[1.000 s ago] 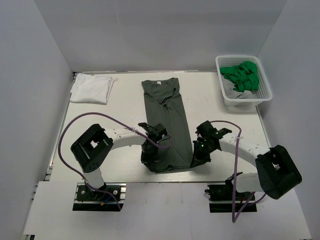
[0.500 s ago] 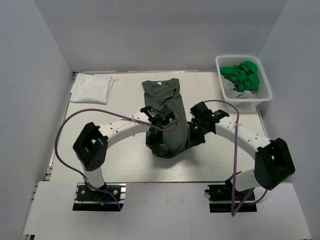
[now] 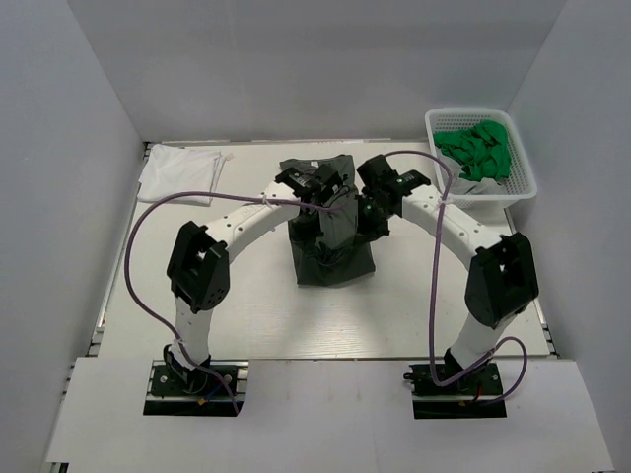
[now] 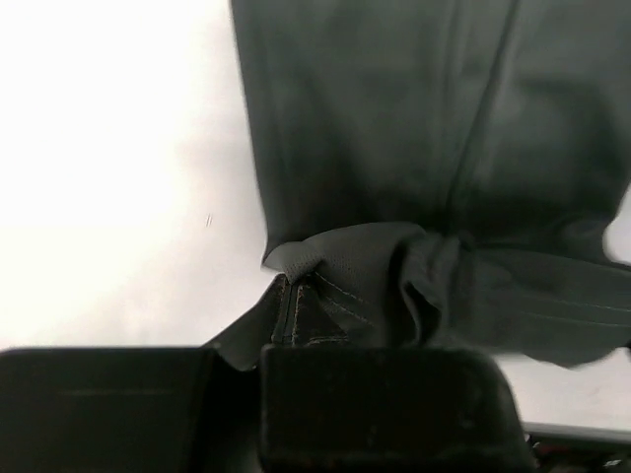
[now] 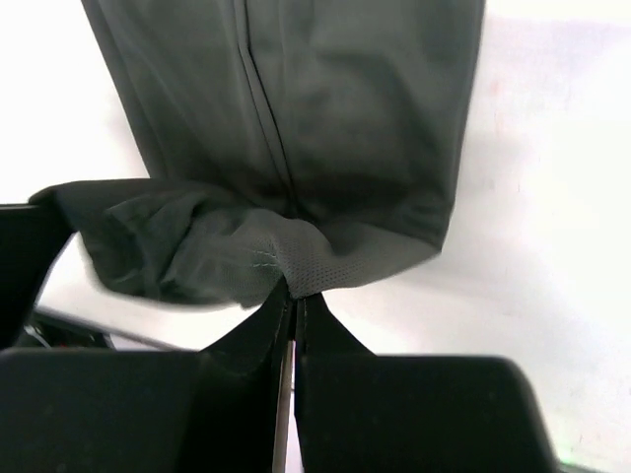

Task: Fold and stack the t-shirts
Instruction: Fold the folded rectangular tshirt in 1/3 of the way

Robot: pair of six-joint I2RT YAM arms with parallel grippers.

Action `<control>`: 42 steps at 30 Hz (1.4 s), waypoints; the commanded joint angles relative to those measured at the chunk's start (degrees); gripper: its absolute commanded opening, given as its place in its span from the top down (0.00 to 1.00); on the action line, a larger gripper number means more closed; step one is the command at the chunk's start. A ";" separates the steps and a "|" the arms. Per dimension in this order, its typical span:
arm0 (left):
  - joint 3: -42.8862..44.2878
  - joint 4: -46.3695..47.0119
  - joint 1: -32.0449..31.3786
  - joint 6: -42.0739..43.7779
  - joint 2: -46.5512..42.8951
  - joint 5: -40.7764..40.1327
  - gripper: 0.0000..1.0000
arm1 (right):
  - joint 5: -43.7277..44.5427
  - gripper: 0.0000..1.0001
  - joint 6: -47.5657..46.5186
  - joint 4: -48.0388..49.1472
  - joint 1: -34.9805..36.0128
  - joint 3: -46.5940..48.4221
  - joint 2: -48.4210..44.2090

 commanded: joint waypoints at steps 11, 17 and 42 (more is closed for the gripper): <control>11.77 3.01 6.94 4.62 6.45 -1.53 1.00 | 3.94 1.00 -3.25 -0.93 -3.51 16.05 10.74; 13.00 4.16 9.23 6.47 8.20 0.32 1.00 | 2.89 1.00 -4.22 -1.10 -4.74 20.62 14.69; 14.23 10.31 16.26 6.11 16.11 3.66 0.33 | -0.97 0.82 -2.64 11.90 -7.81 26.42 27.87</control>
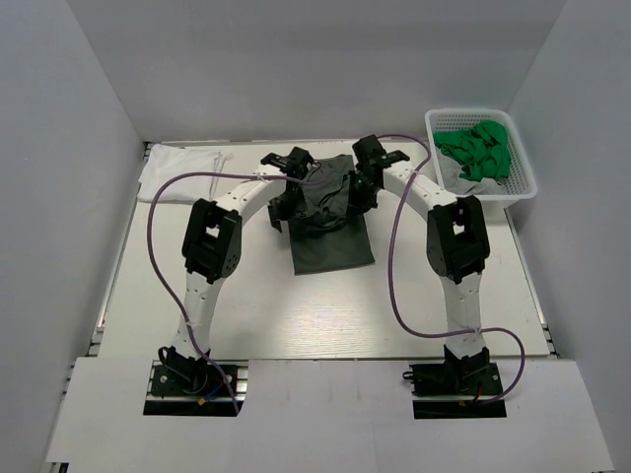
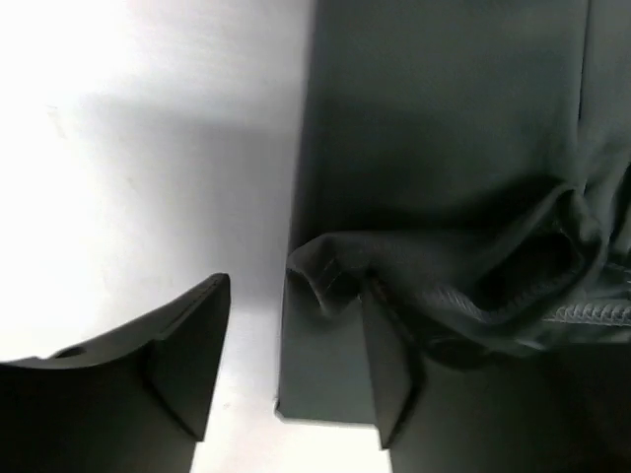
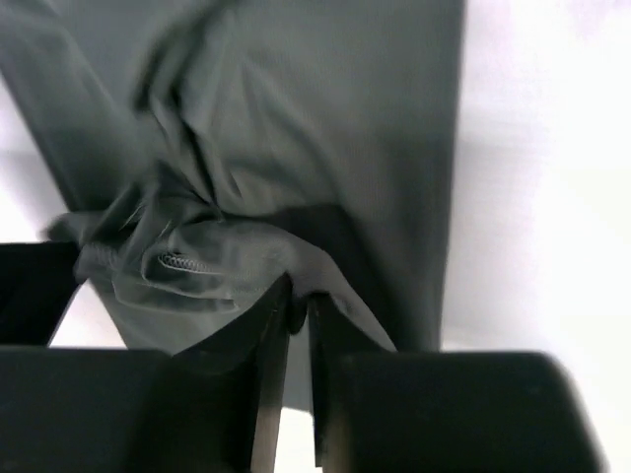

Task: Fold and stack the t-shirts
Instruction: Fold the folded rectangular tshirt in 1/3 of the way

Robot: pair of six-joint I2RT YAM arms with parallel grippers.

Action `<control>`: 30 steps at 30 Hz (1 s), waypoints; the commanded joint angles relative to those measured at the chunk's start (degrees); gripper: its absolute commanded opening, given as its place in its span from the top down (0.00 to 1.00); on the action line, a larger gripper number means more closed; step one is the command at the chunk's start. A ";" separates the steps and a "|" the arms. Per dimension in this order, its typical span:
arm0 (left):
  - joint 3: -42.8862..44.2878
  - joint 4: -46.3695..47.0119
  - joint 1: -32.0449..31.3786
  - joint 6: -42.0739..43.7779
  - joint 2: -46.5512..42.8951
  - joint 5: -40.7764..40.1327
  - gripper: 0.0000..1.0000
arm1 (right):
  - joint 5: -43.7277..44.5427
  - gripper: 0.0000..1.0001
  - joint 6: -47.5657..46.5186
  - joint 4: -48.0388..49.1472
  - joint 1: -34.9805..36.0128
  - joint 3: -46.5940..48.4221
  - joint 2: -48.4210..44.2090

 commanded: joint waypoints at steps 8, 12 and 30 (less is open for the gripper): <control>10.33 3.07 8.33 -0.28 -1.25 2.20 0.00 | -6.66 0.18 0.21 13.12 -3.63 4.83 0.18; -2.29 5.71 8.34 0.97 -9.33 2.20 0.00 | -6.73 0.10 -3.39 15.40 -3.19 -5.46 -9.13; -40.66 23.12 0.69 3.34 -27.01 23.56 0.00 | -7.88 0.10 -0.94 18.66 -4.51 -43.10 -26.39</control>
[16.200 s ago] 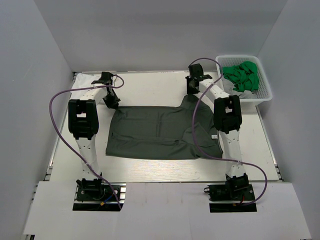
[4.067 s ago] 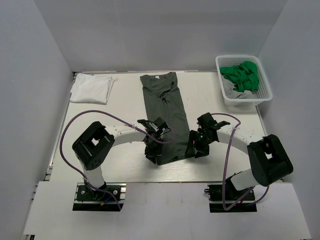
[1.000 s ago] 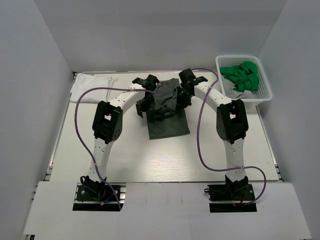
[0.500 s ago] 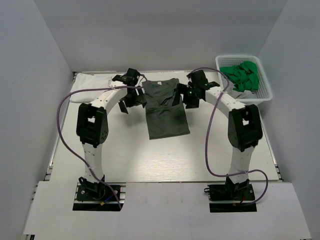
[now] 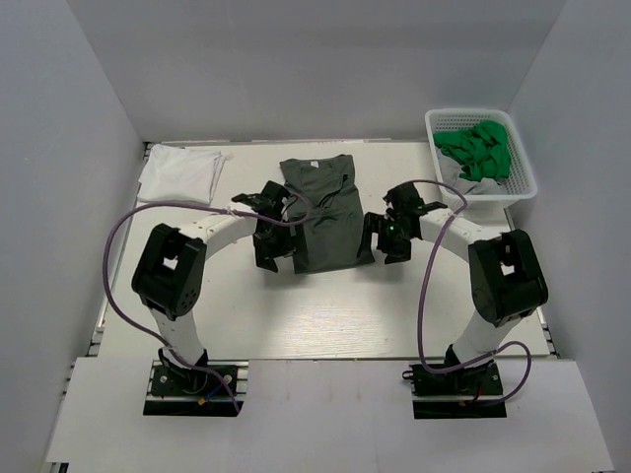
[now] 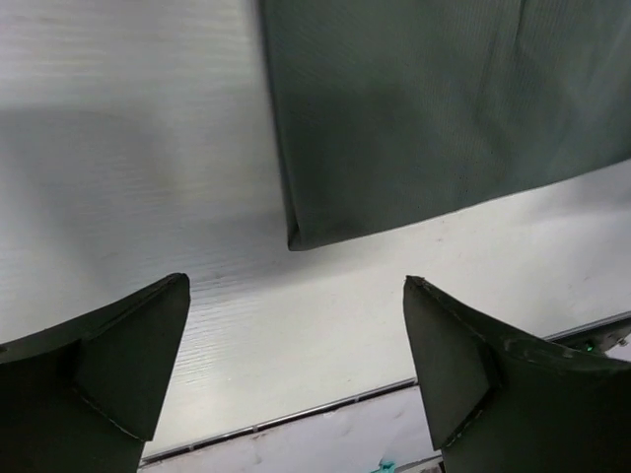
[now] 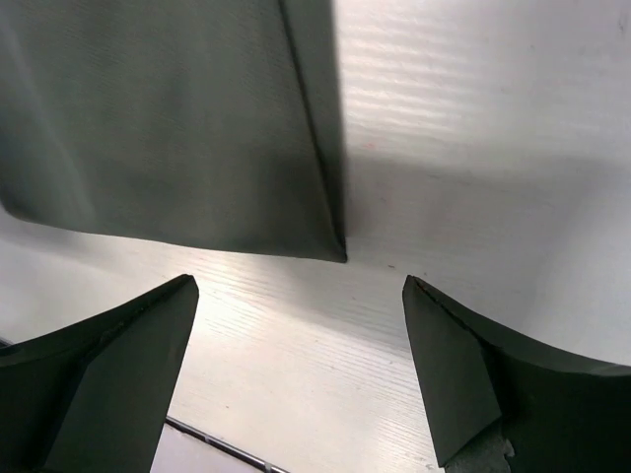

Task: Fold and stack the t-shirts
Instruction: Fold the folded rectangular tshirt in 1/3 of the way, then grab one side of the 2/3 rectangular tshirt with both arms

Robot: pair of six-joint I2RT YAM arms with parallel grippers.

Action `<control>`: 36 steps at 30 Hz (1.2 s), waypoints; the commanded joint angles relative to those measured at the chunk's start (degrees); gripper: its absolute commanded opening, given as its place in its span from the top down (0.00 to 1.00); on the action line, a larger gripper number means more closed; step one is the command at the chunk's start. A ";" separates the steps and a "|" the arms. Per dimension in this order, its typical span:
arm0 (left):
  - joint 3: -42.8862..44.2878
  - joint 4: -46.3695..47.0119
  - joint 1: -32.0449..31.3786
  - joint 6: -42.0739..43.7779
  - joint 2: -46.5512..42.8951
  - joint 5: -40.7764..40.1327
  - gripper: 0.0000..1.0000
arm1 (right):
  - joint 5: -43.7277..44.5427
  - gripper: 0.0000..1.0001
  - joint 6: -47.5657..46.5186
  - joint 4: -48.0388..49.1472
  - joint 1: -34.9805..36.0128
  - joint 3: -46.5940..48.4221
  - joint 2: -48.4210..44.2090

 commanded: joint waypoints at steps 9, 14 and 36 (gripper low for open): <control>-1.08 4.04 -3.60 -1.63 3.14 0.60 0.14 | -2.58 0.10 -0.07 4.11 -0.77 -0.72 2.37; -2.13 4.04 -3.61 -1.63 4.99 0.60 0.29 | -3.90 0.10 0.10 4.55 -0.86 -0.72 4.48; -1.78 -0.61 -4.66 -1.63 4.57 -0.01 1.00 | -8.73 1.00 0.37 -0.52 -0.16 -2.83 0.98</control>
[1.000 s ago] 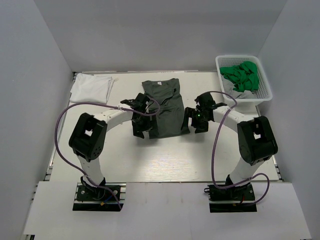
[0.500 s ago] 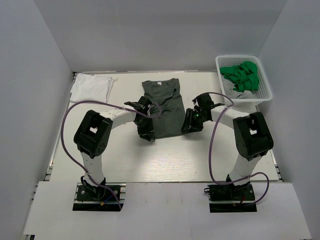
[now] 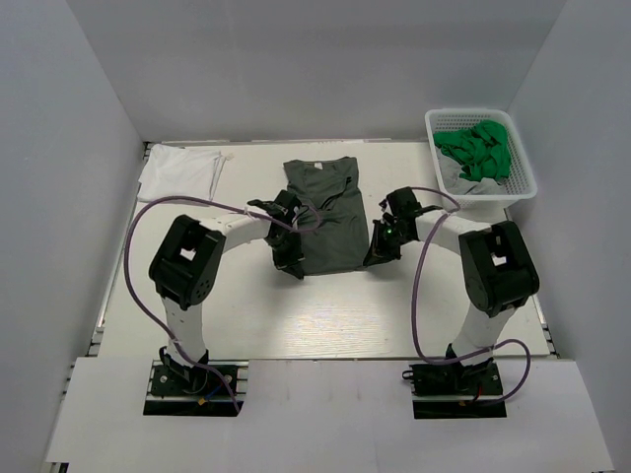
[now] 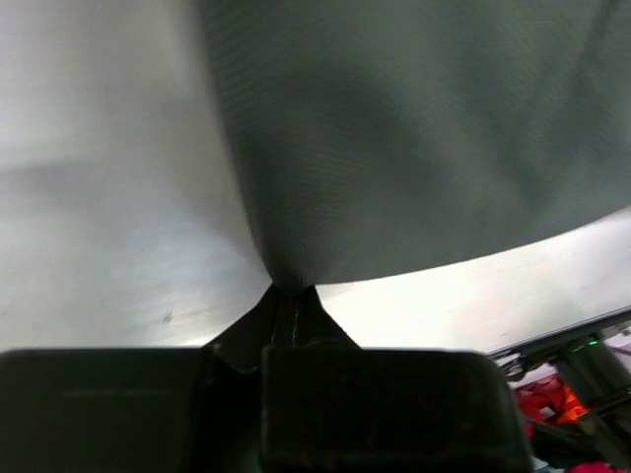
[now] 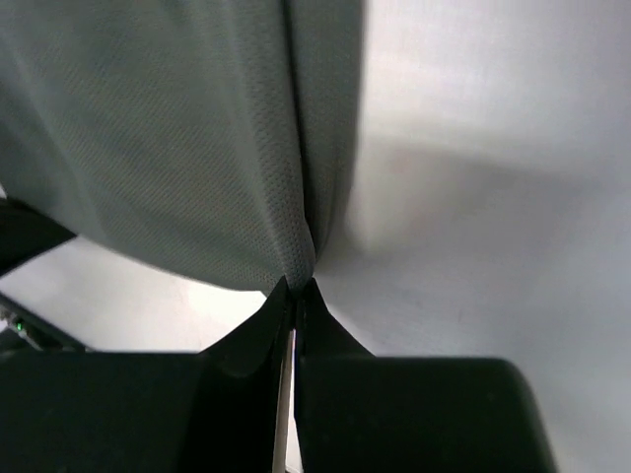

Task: Fold and stack the t-shirts
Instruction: Grab one side of the 2/3 rectangular tshirt with both arms, then fold the long partially folded tshirt into a neat square

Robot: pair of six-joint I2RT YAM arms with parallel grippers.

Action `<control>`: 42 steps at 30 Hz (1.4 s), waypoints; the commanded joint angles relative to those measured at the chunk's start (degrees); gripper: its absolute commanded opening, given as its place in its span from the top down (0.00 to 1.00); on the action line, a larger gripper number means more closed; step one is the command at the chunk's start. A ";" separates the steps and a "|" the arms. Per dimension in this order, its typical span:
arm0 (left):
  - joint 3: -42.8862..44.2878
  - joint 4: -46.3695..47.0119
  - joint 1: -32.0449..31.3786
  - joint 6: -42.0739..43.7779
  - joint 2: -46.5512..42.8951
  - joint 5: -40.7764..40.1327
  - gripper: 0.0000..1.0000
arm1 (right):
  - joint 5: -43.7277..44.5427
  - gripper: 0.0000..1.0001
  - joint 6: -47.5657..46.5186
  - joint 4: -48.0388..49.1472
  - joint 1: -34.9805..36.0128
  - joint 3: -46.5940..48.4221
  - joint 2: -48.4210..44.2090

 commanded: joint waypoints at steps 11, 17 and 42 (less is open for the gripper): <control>-6.44 -20.71 -5.11 3.59 -20.11 7.26 1.00 | -11.13 1.00 -8.66 -28.07 2.69 -9.71 -24.77; -3.03 -28.81 -6.79 -0.89 -29.43 14.13 1.00 | -19.92 1.00 -10.24 -37.30 5.24 -10.24 -34.26; 13.23 -27.94 -5.65 -1.08 -25.58 -0.01 1.00 | -16.07 1.00 -7.35 -37.15 5.51 3.71 -32.17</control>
